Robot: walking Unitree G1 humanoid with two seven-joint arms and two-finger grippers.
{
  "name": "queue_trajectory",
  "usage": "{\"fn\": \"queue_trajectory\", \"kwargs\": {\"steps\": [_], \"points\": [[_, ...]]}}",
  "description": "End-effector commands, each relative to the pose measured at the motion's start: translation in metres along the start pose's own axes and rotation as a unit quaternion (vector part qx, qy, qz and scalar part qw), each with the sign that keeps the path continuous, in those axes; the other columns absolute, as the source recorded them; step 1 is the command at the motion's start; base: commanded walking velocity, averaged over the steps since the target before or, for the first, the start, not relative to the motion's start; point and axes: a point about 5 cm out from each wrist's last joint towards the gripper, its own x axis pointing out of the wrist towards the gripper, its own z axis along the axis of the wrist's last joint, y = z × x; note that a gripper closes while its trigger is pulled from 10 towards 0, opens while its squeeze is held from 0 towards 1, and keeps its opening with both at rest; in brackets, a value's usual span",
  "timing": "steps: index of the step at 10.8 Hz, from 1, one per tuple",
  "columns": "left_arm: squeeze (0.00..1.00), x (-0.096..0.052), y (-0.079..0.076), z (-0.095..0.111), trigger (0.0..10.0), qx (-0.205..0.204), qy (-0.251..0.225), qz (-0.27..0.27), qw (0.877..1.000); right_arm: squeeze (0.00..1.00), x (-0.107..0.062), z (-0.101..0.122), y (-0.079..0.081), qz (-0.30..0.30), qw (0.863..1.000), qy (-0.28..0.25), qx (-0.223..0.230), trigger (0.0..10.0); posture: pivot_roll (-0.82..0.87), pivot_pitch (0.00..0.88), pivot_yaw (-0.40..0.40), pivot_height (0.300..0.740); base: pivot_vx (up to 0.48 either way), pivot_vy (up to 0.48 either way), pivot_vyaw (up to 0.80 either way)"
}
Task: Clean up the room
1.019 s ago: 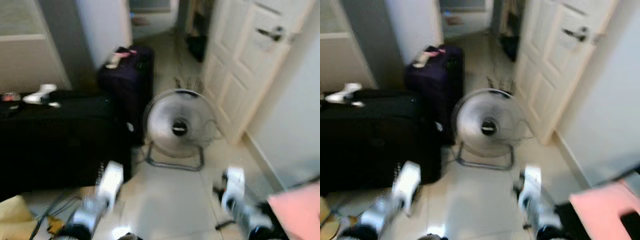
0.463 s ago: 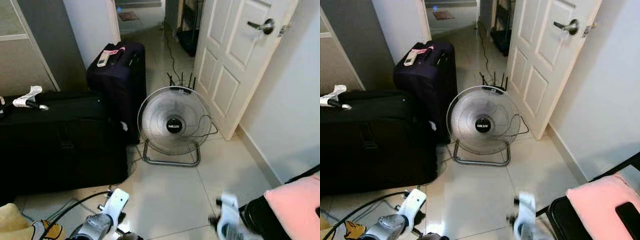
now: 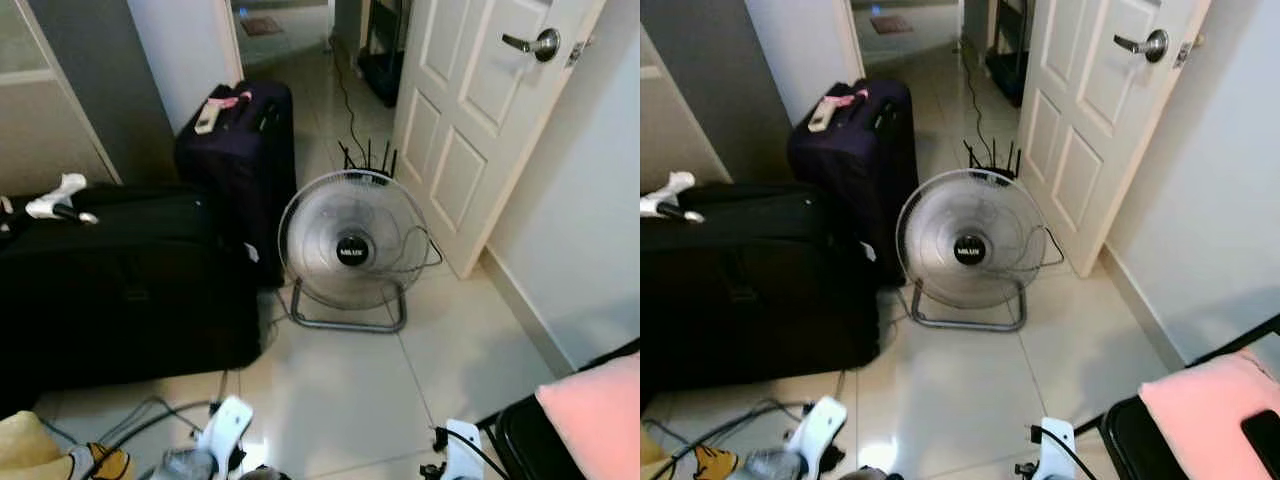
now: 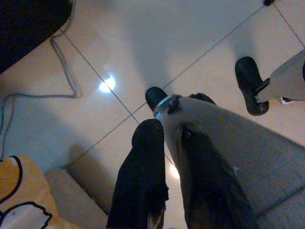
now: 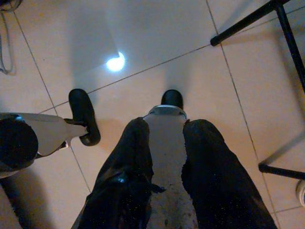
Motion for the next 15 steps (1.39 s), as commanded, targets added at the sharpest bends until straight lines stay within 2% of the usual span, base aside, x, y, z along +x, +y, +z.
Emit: {"fn": "queue_trajectory", "kwargs": {"steps": [1, 3, 14, 15], "points": [[0.0, 0.0, -0.004, -0.007, 10.0, 0.012, 0.014, -0.011, 1.0, 0.0, 0.0, -0.004, 0.003, 0.001, 1.0, 0.011, 0.006, 10.0, 0.0, 0.0, 0.073, 0.74, 0.0, 0.0, 0.0], [0.0, 0.0, -0.009, -0.014, 10.0, 0.009, 0.021, -0.019, 1.0, 0.0, 0.001, 0.0, 0.006, 0.005, 1.0, 0.015, 0.013, 10.0, 0.0, 0.0, 0.071, 0.74, 0.0, 0.0, 0.0], [0.0, 0.0, -0.01, -0.015, 10.0, 0.008, 0.021, -0.019, 1.0, 0.0, 0.001, 0.0, 0.006, 0.004, 1.0, 0.016, 0.015, 10.0, 0.0, 0.0, 0.069, 0.74, 0.0, 0.0, 0.0], [0.0, 0.0, 0.014, 0.03, 10.0, -0.072, -0.048, 0.038, 0.996, 0.0, 0.001, 0.024, 0.004, 0.014, 0.999, -0.022, -0.042, 10.0, 0.01, 0.0, 0.036, 0.74, 0.0, 0.0, 0.0]]}}
